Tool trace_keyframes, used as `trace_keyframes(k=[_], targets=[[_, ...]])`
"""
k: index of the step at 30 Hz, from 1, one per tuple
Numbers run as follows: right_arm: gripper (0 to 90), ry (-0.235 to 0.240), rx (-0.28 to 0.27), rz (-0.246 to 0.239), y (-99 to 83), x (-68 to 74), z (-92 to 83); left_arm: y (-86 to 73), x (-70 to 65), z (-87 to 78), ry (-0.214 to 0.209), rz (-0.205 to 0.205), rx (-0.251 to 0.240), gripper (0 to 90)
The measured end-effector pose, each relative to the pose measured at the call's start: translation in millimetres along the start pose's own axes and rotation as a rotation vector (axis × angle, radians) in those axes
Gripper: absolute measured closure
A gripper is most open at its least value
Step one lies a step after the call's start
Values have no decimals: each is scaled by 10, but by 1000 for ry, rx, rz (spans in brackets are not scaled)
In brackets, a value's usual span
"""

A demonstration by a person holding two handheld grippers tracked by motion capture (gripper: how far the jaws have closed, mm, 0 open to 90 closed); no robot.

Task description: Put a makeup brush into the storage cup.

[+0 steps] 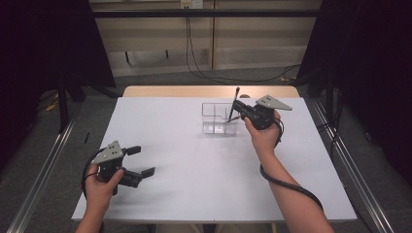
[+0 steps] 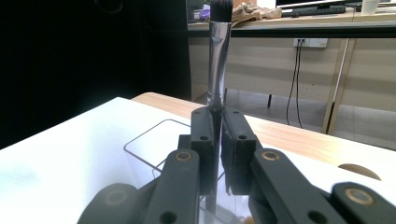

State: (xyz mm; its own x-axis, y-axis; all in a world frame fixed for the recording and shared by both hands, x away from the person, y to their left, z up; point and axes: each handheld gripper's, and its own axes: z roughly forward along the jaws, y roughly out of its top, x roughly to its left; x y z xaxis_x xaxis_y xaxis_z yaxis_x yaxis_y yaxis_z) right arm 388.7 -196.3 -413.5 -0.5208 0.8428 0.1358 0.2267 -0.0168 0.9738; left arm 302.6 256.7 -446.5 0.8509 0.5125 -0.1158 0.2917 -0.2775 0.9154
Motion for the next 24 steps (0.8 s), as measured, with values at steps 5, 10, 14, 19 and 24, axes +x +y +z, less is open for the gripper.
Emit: trace_keyframes(k=[5, 10, 14, 19, 24], targets=[[840, 2, 10, -1, -3, -3, -7, -3, 0, 0, -1, -1, 0, 7], [704, 12, 4, -4, 2, 27, -27, -1, -2, 12, -2, -2, -2, 7], [603, 13, -8, -7, 21, 63, -59, 9, -4, 28, -7, 3, 2, 7], [515, 20, -13, -10, 47, 87, -106, 18, -9, 43, -10, 7, 2, 7], [425, 25, -17, -3, 58, 100, -144, 30, -15, 37, -11, 9, -1, 7]])
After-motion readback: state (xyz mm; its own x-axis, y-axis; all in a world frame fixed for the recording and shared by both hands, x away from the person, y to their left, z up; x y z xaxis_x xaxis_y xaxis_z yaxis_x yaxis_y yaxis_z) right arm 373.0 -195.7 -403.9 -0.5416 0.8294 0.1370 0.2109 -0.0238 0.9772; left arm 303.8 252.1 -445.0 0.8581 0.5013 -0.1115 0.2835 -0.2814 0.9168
